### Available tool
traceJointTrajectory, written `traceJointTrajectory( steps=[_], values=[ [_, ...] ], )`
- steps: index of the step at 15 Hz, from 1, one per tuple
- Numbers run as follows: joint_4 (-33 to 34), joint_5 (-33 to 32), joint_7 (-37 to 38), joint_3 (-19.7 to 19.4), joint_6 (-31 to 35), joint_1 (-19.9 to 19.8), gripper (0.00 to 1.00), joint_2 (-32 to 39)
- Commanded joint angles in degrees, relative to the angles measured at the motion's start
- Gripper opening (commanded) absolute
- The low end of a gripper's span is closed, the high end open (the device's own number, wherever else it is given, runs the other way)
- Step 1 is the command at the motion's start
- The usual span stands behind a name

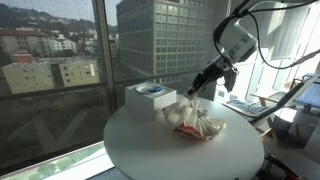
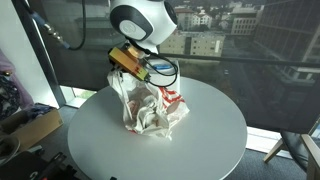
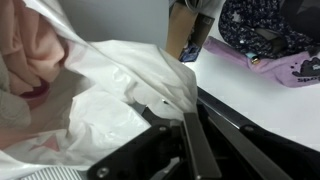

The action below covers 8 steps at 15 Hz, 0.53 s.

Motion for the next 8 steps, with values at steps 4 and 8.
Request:
traceJointTrajectory(
  steps=[4, 8],
  values=[
    [-2.2, 0.0, 3.9, -0.6, 13.5, 6.0, 0.49, -0.1],
    [-8.9, 2.8, 6.7, 0.8, 30.4, 9.6, 0.79, -3.2]
  ],
)
